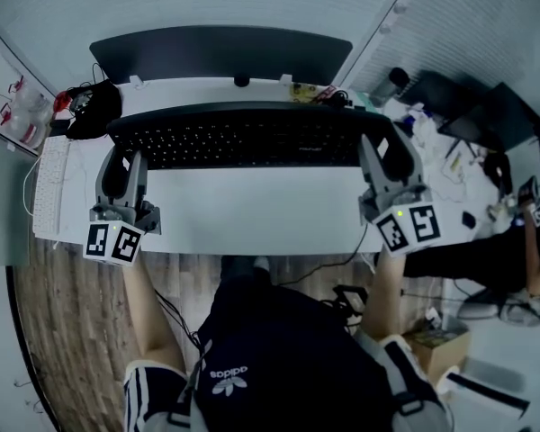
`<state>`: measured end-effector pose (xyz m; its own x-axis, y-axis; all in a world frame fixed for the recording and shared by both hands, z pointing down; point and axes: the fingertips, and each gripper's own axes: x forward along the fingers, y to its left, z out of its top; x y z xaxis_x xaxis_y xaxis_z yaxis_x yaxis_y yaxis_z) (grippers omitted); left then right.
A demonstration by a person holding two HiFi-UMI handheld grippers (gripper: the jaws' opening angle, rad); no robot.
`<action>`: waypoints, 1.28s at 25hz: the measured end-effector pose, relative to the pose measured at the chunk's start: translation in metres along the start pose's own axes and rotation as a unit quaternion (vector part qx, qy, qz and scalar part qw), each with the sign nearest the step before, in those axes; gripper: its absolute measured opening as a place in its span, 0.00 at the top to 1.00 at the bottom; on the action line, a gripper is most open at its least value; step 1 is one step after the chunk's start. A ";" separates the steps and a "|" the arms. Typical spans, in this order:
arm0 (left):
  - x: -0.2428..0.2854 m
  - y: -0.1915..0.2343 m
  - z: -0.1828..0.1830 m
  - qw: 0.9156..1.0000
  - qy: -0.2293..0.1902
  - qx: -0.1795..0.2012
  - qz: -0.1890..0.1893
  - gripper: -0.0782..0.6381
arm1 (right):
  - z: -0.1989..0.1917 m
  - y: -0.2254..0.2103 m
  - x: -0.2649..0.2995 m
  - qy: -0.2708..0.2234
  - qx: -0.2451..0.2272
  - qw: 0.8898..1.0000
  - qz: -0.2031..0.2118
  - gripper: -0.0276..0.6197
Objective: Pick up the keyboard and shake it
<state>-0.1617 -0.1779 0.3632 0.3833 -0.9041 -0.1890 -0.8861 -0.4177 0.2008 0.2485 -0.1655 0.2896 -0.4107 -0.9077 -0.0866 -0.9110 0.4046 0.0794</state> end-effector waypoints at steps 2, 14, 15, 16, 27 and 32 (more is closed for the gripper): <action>0.000 -0.005 0.004 1.000 -0.006 0.004 -0.003 0.60 | 0.003 -0.002 -0.004 -0.005 0.001 1.000 -0.001 0.65; 0.013 0.019 0.019 1.000 -0.008 -0.005 -0.011 0.60 | 0.024 0.011 0.019 -0.010 -0.013 1.000 -0.008 0.65; 0.014 0.021 0.019 1.000 -0.007 -0.006 -0.011 0.60 | 0.024 0.012 0.022 -0.009 -0.013 1.000 -0.008 0.65; 0.015 0.024 0.019 1.000 -0.006 -0.007 -0.011 0.60 | 0.024 0.013 0.023 -0.008 -0.013 1.000 -0.008 0.65; 0.018 0.034 0.016 0.999 -0.007 -0.023 -0.021 0.60 | 0.037 0.024 0.028 -0.014 -0.041 0.999 -0.006 0.66; 0.017 0.040 0.004 0.999 0.011 -0.039 -0.033 0.60 | 0.028 0.026 0.022 -0.008 -0.036 0.999 -0.008 0.66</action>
<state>-0.1915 -0.2096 0.3641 0.4461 -0.8761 -0.1828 -0.8363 -0.4808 0.2637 0.2146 -0.1712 0.2616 -0.3977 -0.9117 -0.1033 -0.9123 0.3810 0.1498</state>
